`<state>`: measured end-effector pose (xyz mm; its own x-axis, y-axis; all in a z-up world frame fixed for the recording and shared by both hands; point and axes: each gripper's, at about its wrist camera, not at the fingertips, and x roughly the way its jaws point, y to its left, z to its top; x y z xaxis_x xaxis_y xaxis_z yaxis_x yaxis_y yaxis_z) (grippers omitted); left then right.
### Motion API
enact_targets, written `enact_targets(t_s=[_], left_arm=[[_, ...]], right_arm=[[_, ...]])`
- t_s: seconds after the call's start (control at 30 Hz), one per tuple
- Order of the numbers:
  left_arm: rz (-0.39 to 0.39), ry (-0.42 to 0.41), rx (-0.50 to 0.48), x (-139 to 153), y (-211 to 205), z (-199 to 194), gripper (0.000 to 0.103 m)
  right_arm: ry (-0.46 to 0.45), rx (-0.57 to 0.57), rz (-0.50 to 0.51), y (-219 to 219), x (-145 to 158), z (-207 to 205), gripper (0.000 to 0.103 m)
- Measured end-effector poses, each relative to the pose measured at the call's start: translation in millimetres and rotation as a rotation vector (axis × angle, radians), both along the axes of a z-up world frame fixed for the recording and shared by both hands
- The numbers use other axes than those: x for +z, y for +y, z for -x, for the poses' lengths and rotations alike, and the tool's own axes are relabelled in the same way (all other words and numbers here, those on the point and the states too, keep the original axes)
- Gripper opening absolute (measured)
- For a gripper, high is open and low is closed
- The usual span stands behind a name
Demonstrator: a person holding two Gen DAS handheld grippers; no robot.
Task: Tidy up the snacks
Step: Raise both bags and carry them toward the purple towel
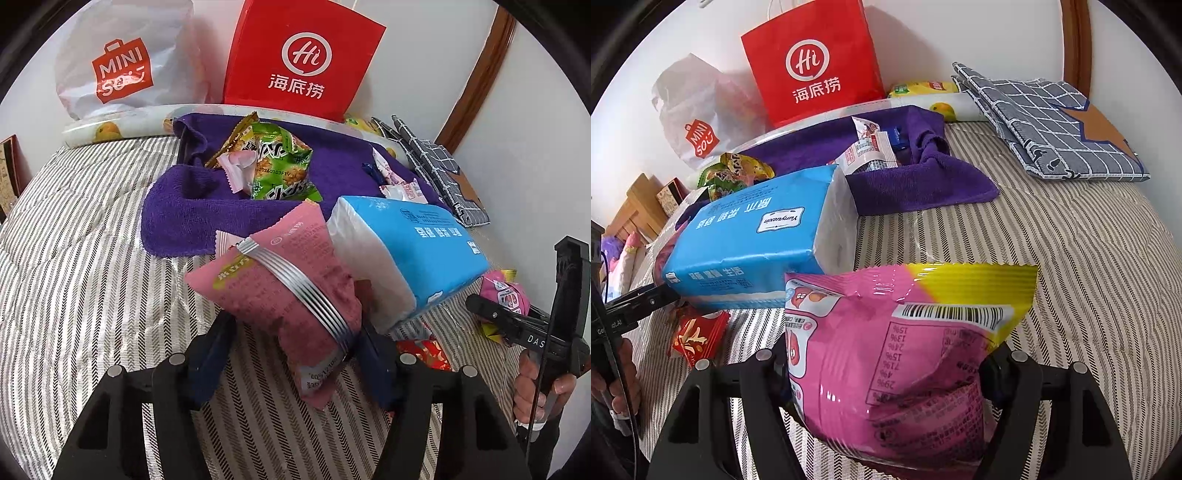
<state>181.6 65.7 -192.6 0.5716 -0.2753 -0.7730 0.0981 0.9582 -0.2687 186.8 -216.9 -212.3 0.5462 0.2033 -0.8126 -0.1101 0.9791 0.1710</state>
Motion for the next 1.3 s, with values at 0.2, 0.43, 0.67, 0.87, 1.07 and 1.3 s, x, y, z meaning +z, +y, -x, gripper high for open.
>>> enact_targets(t_s=[0.2, 0.43, 0.67, 0.87, 1.07, 1.3], left_arm=[[0.007, -0.013, 0.007, 2.2, 1.3, 2.2, 0.055], [0.021, -0.012, 0.007, 2.7, 2.4, 3.7, 0.051], [0.009, 0.004, 0.006, 1.2, 0.3, 2.2, 0.056], [-0.009, 0.007, -0.001, 1.5, -2.5, 2.0, 0.060], [-0.025, 0.013, 0.000, 0.7, -4.8, 1.8, 0.069], [0.005, -0.005, 0.003, 6.3, -3.0, 0.5, 0.072]], right_arm=[[-0.004, 0.013, -0.015, 0.2, 0.7, 0.8, 0.074], [-0.022, 0.045, -0.085, -3.1, 4.2, 4.0, 0.082], [-0.003, 0.076, -0.103, -0.9, 2.8, 2.4, 0.091], [0.001, 0.056, -0.079, -2.9, 4.6, 9.7, 0.091], [-0.052, 0.007, -0.070, -10.2, 10.1, 20.9, 0.091], [-0.104, -0.016, -0.066, -11.0, 14.9, 24.3, 0.081]])
